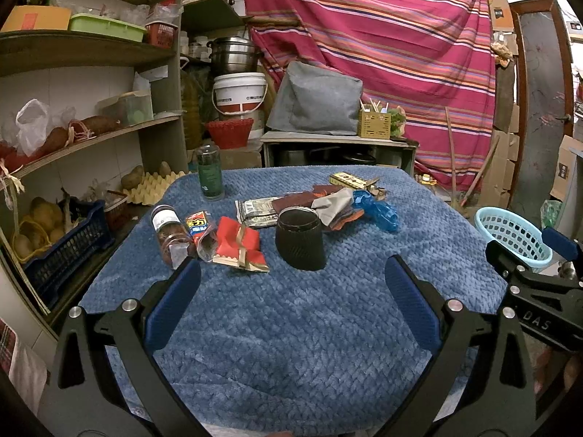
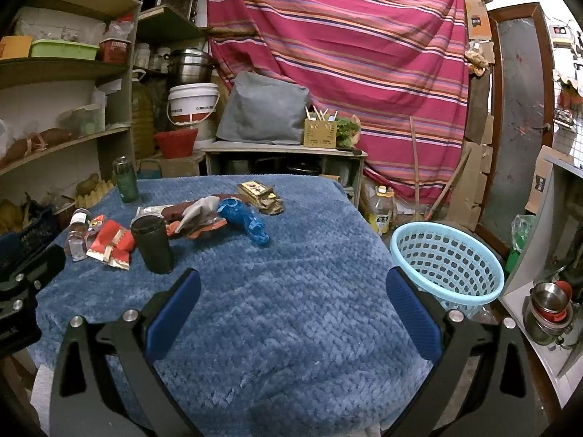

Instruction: Collect trash

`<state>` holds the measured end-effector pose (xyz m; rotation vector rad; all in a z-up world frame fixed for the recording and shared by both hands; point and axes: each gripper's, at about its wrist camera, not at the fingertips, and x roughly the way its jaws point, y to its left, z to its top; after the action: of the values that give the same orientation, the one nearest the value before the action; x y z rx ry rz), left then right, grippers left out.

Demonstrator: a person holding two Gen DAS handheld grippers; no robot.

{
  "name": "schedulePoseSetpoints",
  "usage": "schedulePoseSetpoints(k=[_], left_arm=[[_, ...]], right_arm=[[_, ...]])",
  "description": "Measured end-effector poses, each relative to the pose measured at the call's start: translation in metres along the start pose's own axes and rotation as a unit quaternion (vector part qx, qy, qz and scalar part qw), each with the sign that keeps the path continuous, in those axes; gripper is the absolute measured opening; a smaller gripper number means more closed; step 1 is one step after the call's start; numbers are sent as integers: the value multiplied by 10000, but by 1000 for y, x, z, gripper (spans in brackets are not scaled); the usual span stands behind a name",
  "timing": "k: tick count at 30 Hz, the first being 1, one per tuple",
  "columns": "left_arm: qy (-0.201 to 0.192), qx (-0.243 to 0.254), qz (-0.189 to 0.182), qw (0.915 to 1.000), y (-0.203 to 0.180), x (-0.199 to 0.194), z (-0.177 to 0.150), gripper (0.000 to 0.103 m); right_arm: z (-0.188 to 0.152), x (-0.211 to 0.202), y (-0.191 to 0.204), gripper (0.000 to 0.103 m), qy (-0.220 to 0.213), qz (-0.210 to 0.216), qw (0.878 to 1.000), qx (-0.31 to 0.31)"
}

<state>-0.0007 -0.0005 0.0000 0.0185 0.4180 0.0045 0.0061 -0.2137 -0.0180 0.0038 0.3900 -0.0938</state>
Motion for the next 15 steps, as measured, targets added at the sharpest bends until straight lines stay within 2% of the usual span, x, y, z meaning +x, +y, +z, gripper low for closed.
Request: schedulePoseSetpoints(k=[15], left_arm=[[7,-9,-10,10000,0,0,0,98]], right_arm=[[1,-1,1,99,2,-21,10000,-11]])
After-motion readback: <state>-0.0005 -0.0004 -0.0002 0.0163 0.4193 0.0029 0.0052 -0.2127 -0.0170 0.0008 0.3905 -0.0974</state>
